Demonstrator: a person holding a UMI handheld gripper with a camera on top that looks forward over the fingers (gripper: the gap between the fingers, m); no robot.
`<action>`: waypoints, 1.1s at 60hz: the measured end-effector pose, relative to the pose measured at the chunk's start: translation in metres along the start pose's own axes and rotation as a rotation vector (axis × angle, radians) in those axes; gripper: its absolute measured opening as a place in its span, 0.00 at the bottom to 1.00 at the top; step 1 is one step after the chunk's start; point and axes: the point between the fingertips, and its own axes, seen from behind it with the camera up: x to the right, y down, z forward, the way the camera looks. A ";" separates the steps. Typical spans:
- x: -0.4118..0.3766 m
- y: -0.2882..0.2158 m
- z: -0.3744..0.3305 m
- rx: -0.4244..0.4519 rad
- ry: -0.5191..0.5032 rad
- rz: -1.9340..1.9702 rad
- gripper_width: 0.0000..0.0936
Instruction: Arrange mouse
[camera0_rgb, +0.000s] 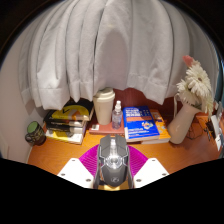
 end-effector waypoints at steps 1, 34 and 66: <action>0.000 0.008 0.006 -0.017 -0.001 0.001 0.43; -0.024 0.113 0.072 -0.182 -0.005 0.045 0.52; -0.024 0.068 -0.066 -0.083 0.029 0.037 0.90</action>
